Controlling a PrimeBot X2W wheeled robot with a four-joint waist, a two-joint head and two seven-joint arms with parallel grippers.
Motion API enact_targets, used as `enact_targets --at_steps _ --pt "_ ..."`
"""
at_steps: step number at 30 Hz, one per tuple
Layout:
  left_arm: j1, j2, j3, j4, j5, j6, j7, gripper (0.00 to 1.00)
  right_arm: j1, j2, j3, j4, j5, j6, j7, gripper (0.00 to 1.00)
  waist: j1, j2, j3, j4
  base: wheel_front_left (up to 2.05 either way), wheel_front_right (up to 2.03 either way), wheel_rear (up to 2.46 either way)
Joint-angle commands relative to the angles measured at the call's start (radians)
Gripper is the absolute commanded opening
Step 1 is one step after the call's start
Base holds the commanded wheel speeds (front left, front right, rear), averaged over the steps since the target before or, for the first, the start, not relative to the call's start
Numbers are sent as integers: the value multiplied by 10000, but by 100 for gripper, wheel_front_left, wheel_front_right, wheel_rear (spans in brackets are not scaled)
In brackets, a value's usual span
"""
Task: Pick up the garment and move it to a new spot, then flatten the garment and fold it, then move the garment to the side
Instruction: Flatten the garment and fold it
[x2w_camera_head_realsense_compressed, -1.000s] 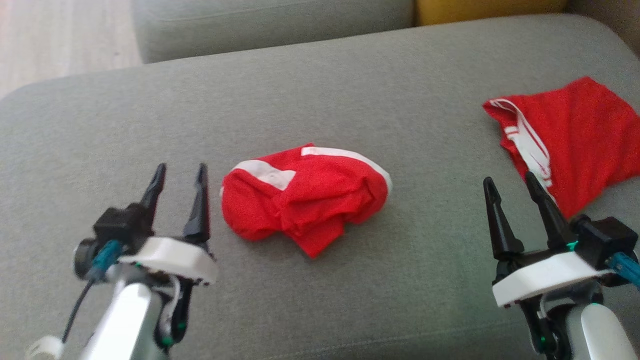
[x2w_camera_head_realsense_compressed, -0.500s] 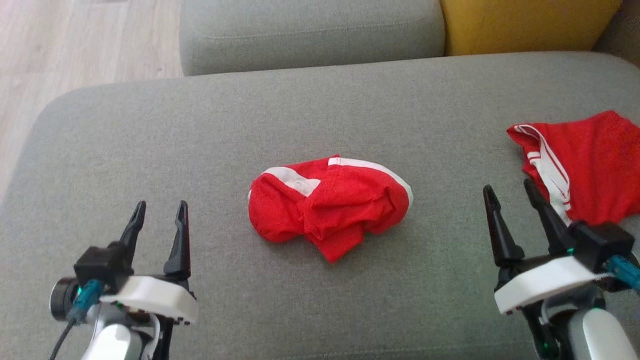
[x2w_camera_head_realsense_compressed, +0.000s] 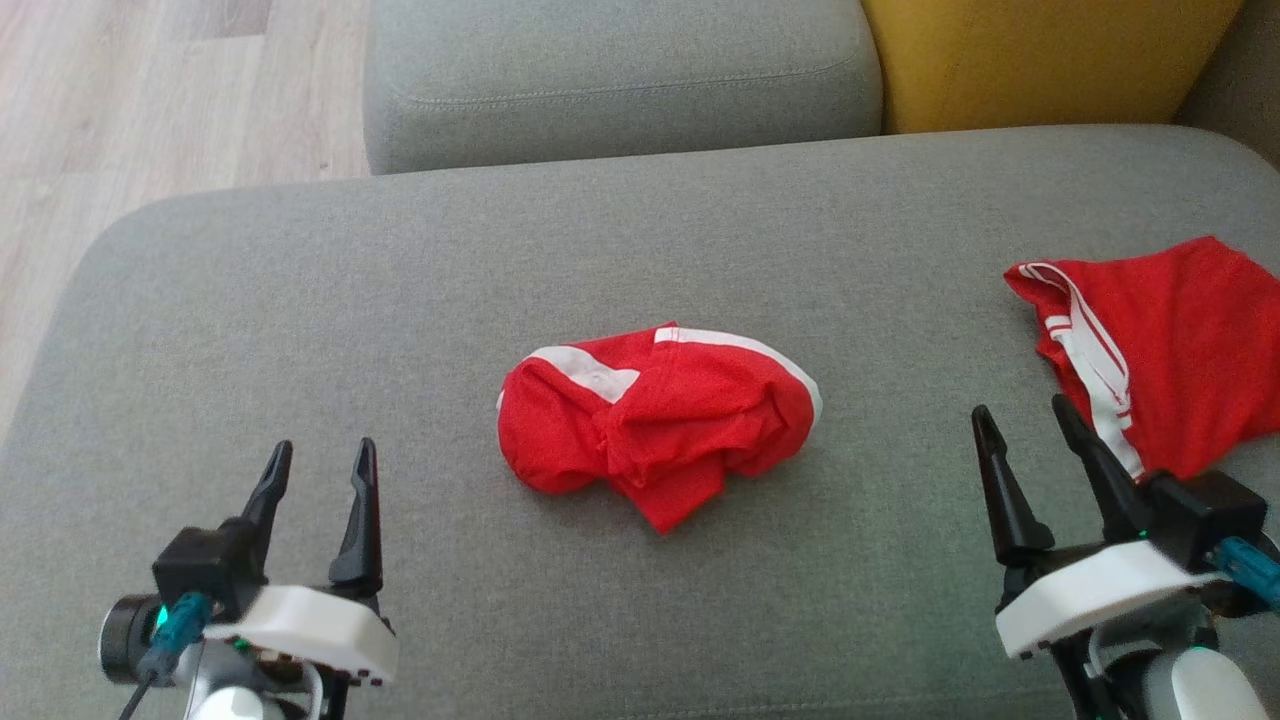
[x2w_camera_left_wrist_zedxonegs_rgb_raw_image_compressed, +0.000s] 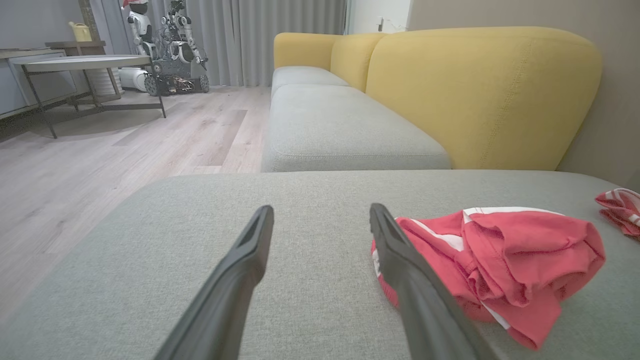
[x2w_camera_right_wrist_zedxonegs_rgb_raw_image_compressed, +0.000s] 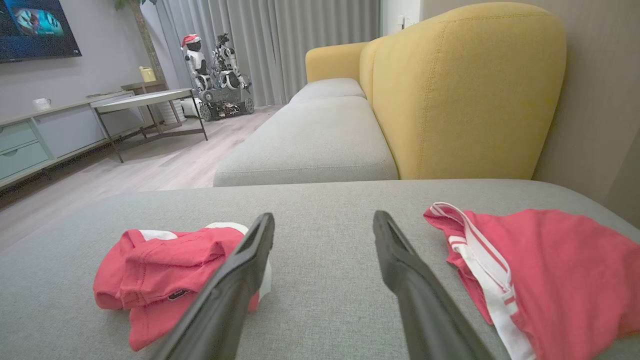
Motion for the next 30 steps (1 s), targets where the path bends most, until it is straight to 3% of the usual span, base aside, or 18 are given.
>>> enact_targets --at_steps 1,21,30 --pt "-410 277 373 -351 -18 40 16 100 -142 -38 151 -419 -86 -7 1 100 0 0 8 -3 0 0 0" --pt "-496 294 286 -388 -67 172 -19 100 -291 -43 119 -438 -45 -7 118 100 0 0 132 -23 0 0 0" --pt "-1116 212 69 -412 34 50 -50 100 -1618 -535 828 452 601 -7 152 100 0 0 796 439 0 0 0"
